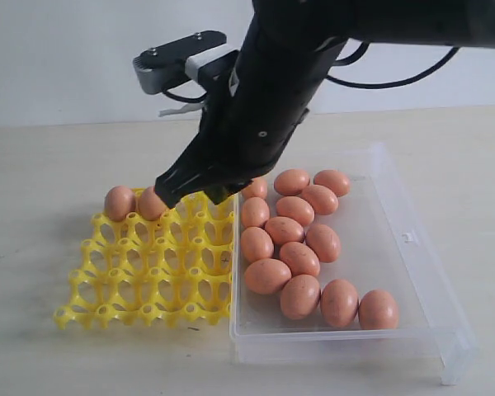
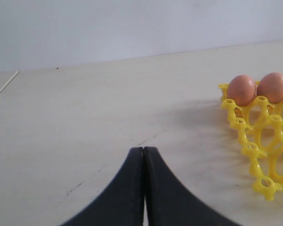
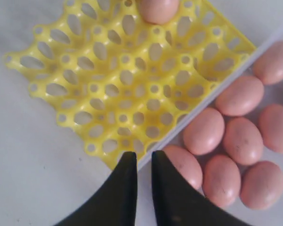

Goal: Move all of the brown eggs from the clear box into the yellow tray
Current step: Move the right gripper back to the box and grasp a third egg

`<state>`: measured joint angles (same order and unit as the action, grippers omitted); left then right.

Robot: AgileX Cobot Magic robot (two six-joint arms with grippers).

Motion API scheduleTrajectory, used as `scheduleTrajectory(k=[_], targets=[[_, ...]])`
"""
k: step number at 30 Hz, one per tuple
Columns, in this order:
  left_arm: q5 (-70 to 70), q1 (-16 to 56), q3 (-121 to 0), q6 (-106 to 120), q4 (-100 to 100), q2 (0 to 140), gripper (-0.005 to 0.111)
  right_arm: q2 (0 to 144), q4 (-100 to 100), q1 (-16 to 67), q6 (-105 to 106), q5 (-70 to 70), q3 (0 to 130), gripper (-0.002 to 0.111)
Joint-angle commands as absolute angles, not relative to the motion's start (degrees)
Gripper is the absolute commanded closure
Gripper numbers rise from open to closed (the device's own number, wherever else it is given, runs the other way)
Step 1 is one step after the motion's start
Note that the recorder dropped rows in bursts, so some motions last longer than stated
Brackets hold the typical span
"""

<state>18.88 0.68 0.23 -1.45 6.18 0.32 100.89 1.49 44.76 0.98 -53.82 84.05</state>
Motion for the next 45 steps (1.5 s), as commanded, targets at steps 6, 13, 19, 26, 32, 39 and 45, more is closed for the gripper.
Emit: scheduleTrajectory(k=[6, 13, 19, 26, 32, 39, 45], targets=[[18.3, 0.6, 0.0, -1.7, 6.0, 0.0, 0.107, 98.8, -1.4, 40.1, -6.6, -59.4, 83.3, 0.070], [18.3, 0.6, 0.0, -1.7, 6.0, 0.0, 0.107, 100.1, -2.5, 32.0, -7.6, -50.6, 78.1, 0.057], [18.3, 0.6, 0.0, -1.7, 6.0, 0.0, 0.107, 106.4, -2.6, 28.4, -3.4, -47.6, 78.1, 0.057], [18.3, 0.6, 0.0, -1.7, 6.0, 0.0, 0.107, 114.7, -3.0, 27.1, -1.5, -47.0, 78.4, 0.057], [18.3, 0.6, 0.0, -1.7, 6.0, 0.0, 0.107, 117.3, -3.7, 27.1, 0.0, -43.4, 79.5, 0.057], [18.3, 0.6, 0.0, -1.7, 6.0, 0.0, 0.107, 120.2, -3.6, 27.1, 0.0, -43.5, 79.9, 0.057], [18.3, 0.6, 0.0, -1.7, 6.0, 0.0, 0.107, 121.0, -3.4, 27.1, -0.3, -44.7, 79.9, 0.057]])
